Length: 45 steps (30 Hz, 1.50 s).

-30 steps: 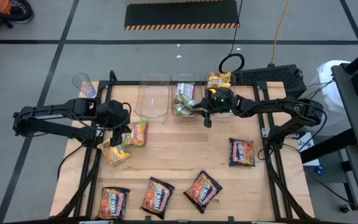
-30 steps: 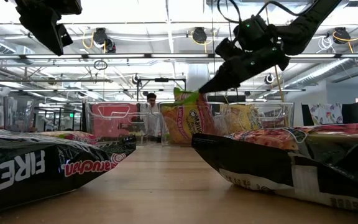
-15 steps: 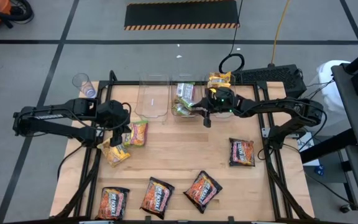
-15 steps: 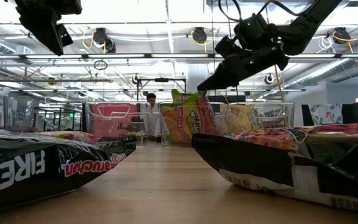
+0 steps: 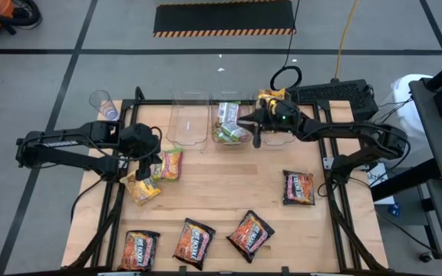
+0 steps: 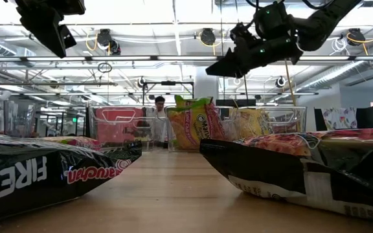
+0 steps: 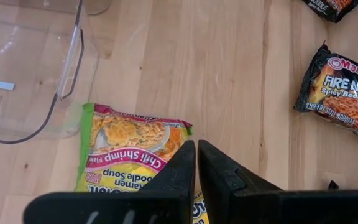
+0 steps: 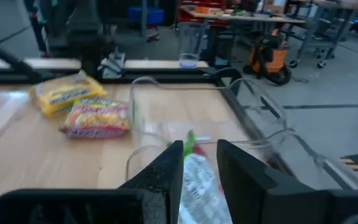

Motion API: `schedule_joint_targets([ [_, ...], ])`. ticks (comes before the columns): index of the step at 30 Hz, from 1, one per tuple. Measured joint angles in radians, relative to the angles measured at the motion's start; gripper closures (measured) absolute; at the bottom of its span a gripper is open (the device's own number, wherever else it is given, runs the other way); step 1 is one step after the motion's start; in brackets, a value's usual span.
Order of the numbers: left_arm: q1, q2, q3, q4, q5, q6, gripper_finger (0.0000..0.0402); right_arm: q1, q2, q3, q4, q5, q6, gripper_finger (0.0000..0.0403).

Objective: Sort Maruchan noodles
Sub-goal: Adjust the green noodle pack in the center transparent bin

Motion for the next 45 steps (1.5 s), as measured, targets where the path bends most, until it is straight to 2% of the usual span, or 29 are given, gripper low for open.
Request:
schedule_joint_targets([
  [5, 0.0, 0.0, 0.0, 0.0, 0.0, -0.001, 0.0378, -0.056, 0.009, 0.084, -0.053, 0.0, 0.019, 0.0312],
  [15, 0.0, 0.0, 0.0, 0.0, 0.0, -0.002, 0.0378, -0.187, 0.078, 0.326, -0.432, -0.009, 0.026, 0.0312],
  [19, 0.0, 0.0, 0.0, 0.0, 0.0, -0.001, 0.0378, -0.202, 0.118, 0.413, -0.56, -0.077, 0.055, 0.0312],
  [24, 0.0, 0.0, 0.0, 0.0, 0.0, 0.003, 0.0378, -0.202, 0.155, 0.45, -0.589, -0.096, 0.091, 0.0312],
  [27, 0.0, 0.0, 0.0, 0.0, 0.0, 0.005, 0.0378, -0.202, 0.178, 0.466, -0.587, -0.163, 0.152, 0.0312],
  [32, 0.0, 0.0, 0.0, 0.0, 0.0, 0.013, 0.0378, -0.202, 0.25, 0.523, -0.587, -0.161, 0.178, 0.0312],
  [38, 0.0, 0.0, 0.0, 0.0, 0.0, 0.012, 0.0378, -0.209, 0.356, 0.659, -0.609, -0.163, 0.213, 0.0312],
  [45, 0.0, 0.0, 0.0, 0.0, 0.0, 0.012, 0.0378, -0.212, 0.448, 0.872, -0.891, -0.164, 0.174, 0.0312],
])
